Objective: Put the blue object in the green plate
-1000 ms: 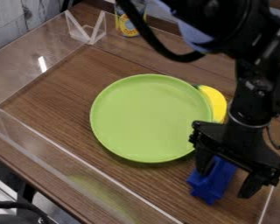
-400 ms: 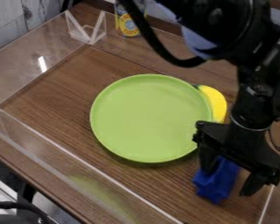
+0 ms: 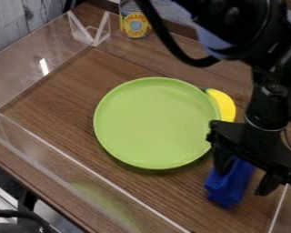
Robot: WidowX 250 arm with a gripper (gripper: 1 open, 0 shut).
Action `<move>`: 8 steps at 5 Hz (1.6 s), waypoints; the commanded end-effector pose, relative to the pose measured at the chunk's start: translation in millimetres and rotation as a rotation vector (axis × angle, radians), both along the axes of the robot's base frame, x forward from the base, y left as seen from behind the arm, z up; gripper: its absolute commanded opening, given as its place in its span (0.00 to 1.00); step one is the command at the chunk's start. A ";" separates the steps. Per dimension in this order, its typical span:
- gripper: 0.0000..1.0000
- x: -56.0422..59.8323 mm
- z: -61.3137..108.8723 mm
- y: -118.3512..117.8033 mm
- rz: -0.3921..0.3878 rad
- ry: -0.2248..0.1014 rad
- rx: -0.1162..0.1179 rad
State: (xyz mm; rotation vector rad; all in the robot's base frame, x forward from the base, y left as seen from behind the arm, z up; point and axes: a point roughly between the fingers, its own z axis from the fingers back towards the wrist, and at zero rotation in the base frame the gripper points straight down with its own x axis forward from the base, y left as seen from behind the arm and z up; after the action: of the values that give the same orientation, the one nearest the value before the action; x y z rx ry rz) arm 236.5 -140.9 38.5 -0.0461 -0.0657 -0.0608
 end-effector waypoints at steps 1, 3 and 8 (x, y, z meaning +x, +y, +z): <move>1.00 -3.8 -12.7 -0.5 -0.003 0.013 0.010; 1.00 -5.3 -22.0 -1.9 0.010 0.018 0.011; 0.00 -6.1 -34.8 4.0 0.019 0.013 0.018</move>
State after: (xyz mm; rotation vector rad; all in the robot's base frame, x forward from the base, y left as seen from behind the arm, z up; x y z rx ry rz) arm 252.9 -149.1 31.4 -0.0845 -0.1549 -0.0466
